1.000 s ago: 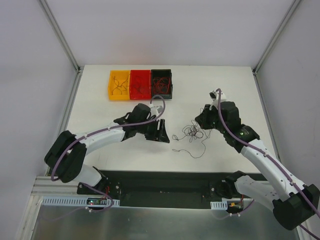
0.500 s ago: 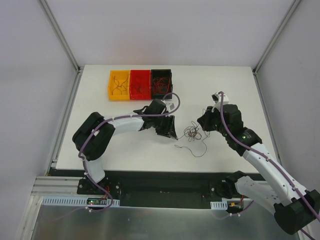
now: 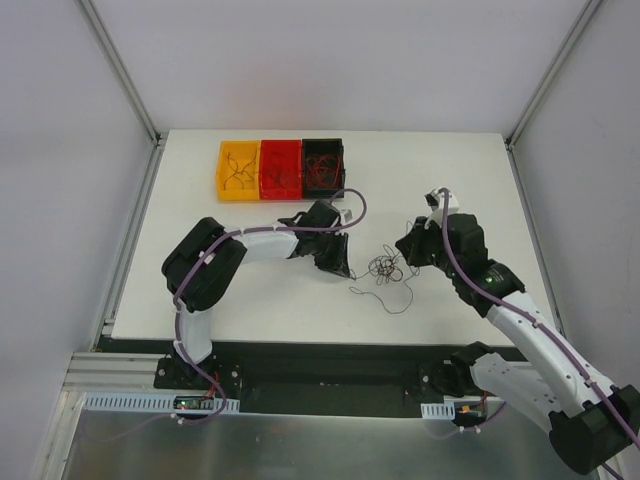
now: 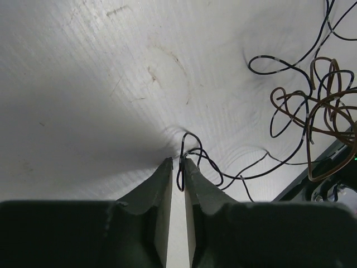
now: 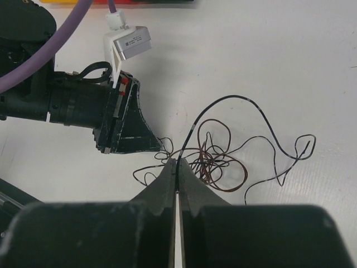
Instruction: Untangle the cables
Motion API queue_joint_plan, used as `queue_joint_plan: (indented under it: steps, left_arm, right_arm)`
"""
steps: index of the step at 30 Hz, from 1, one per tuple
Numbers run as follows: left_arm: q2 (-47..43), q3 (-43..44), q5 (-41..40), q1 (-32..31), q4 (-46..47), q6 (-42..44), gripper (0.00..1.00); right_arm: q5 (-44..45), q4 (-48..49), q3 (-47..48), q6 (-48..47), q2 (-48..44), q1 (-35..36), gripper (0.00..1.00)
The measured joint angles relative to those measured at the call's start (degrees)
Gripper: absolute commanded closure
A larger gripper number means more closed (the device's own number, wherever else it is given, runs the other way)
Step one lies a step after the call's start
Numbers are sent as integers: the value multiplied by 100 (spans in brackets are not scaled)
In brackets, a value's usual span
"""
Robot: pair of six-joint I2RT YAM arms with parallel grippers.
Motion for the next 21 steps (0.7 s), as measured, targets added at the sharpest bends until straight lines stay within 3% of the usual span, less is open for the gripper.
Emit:
queue_joint_plan:
  steps: [5, 9, 14, 21]
  left_arm:
    - [-9, 33, -452, -2, -15, 138, 100]
    - [-881, -570, -1781, -33, -181, 260, 100]
    - [-3241, -1370, -3687, 90, -1054, 273, 100]
    - [-7302, -1718, -5698, 892, -1923, 542, 100]
  right_arm:
    - [39, 28, -81, 74, 17, 0, 100]
    - [739, -114, -63, 304, 153, -48, 100]
    - [1652, -595, 2, 721, 570, -848, 100]
    - [1707, -787, 0, 1102, 1005, -2422, 100]
